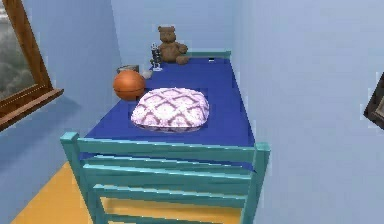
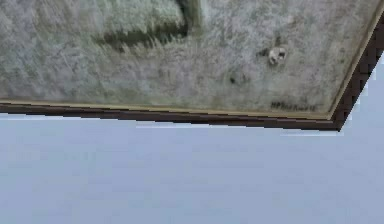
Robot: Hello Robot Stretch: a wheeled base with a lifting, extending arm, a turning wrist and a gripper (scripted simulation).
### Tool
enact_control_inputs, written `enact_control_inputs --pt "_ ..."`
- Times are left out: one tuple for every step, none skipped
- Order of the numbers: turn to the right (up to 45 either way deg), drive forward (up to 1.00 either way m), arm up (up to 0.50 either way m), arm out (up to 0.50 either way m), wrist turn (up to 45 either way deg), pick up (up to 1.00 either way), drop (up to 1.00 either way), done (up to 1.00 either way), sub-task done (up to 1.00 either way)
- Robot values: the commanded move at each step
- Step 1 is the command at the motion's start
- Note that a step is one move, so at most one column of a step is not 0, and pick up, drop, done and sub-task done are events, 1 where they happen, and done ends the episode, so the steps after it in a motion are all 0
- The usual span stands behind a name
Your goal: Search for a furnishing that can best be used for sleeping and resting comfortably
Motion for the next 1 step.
enact_control_inputs --pt "0.0 0.00 0.00 0.00 0.0 0.00 0.00 1.00 0.00"
